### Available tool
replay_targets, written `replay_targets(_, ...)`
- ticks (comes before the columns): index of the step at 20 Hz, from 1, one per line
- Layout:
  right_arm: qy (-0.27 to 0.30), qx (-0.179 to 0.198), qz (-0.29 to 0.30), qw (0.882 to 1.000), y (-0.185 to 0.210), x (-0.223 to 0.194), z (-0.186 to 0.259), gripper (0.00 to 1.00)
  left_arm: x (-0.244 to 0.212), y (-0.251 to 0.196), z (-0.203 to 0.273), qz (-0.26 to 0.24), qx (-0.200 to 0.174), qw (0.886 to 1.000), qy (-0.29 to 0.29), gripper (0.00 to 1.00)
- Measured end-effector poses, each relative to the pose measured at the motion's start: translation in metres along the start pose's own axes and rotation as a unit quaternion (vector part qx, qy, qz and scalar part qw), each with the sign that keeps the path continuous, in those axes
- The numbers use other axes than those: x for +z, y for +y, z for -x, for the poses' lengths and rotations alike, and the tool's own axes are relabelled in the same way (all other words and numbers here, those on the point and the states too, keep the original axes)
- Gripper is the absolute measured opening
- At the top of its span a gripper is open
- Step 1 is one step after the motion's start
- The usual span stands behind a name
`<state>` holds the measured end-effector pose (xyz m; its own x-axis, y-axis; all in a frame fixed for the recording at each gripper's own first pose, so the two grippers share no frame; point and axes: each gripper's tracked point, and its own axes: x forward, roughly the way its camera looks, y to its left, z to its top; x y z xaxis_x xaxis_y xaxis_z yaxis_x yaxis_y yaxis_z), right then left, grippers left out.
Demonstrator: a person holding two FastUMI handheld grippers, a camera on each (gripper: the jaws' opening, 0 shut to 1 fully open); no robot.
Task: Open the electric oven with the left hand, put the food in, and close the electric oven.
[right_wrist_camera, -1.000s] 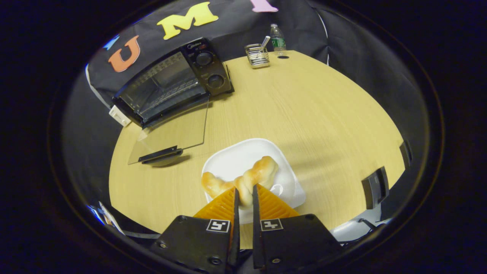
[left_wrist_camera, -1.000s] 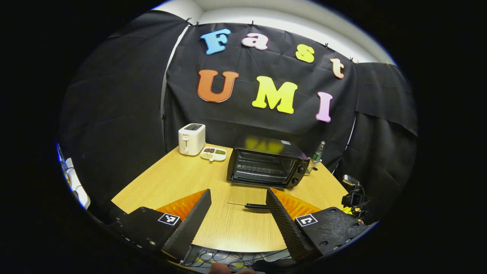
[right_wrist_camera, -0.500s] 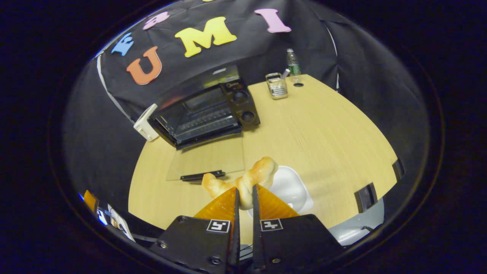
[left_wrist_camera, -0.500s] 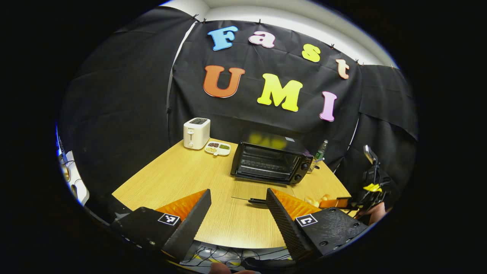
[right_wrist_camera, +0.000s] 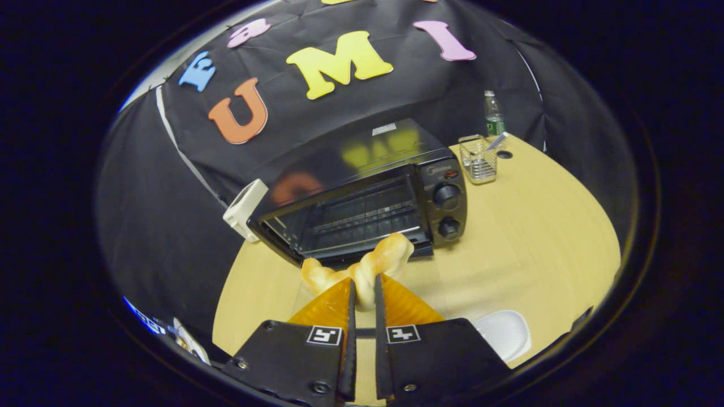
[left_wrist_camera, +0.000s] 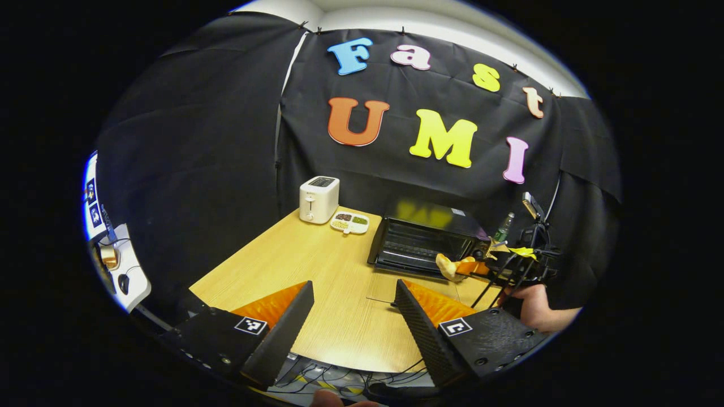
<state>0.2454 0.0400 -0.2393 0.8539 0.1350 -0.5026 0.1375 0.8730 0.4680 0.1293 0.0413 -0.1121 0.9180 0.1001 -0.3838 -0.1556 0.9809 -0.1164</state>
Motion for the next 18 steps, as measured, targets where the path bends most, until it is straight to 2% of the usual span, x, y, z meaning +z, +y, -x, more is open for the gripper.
replay_targets(5, -0.020, 0.011, -0.085, 0.996, 0.017, 0.008, -0.058, 0.17, -0.004, 0.005, -0.002, 0.006, 0.029, 0.999, 0.033, 0.95)
replay_targets(10, -0.068, 0.001, -0.177, 0.982, 0.007, 0.030, -0.101, 0.17, -0.014, 0.003, -0.001, 0.003, 0.046, 0.997, 0.068, 0.95)
replay_targets(15, -0.096, -0.012, -0.197, 0.976, -0.002, 0.045, -0.129, 0.14, -0.016, 0.005, -0.001, -0.004, 0.057, 0.995, 0.078, 0.95)
replay_targets(18, -0.098, -0.006, -0.208, 0.973, -0.002, 0.043, -0.138, 0.16, -0.015, 0.004, -0.002, -0.008, 0.056, 0.995, 0.077, 0.95)
